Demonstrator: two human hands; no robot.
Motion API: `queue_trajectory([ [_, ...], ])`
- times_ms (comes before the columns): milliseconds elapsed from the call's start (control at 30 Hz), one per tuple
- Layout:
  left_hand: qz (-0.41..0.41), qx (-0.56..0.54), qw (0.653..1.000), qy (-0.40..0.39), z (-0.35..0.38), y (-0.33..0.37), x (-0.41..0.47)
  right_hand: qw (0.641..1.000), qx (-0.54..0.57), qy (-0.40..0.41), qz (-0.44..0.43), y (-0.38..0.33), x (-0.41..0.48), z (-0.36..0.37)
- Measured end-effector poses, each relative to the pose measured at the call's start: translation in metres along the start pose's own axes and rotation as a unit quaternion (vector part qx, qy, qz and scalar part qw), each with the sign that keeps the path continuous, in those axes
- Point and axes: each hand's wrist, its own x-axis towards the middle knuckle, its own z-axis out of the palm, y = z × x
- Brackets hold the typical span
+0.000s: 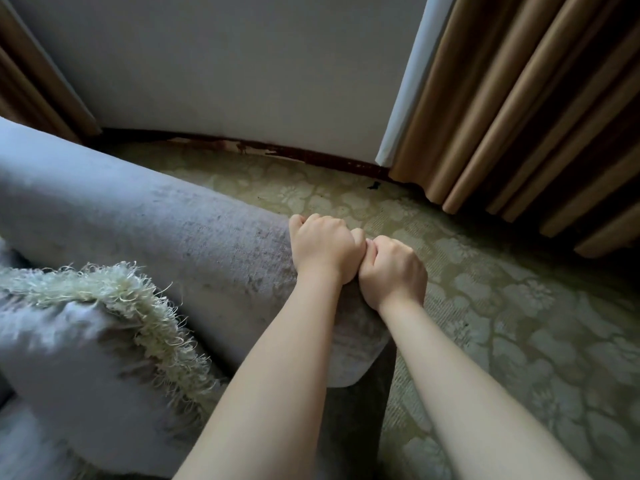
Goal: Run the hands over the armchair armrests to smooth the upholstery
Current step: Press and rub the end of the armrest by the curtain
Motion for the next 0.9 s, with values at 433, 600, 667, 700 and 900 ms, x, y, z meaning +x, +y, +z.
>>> queue_trajectory([
  [433, -0.014, 0.027, 1.0, 0.01, 0.004, 0.005, 0.007, 0.999, 0.018, -0.033, -0.017, 0.003, 0.008, 0.0],
  [600, -0.016, 0.033, 0.999, 0.017, 0.005, 0.005, 0.009, 0.999, 0.03, -0.023, -0.018, 0.003, 0.009, 0.001],
  [667, -0.013, 0.034, 0.999, 0.022, 0.005, 0.005, 0.006, 0.999, 0.034, -0.016, -0.021, 0.004, 0.008, 0.0],
  [700, -0.01, 0.036, 0.999, 0.024, 0.005, 0.004, 0.004, 0.999, 0.037, -0.016, -0.023, 0.004, 0.006, -0.001],
  [900, 0.03, 0.048, 0.998, 0.018, -0.005, 0.01, -0.032, 0.999, 0.037, -0.031, -0.021, 0.012, -0.025, -0.018],
])
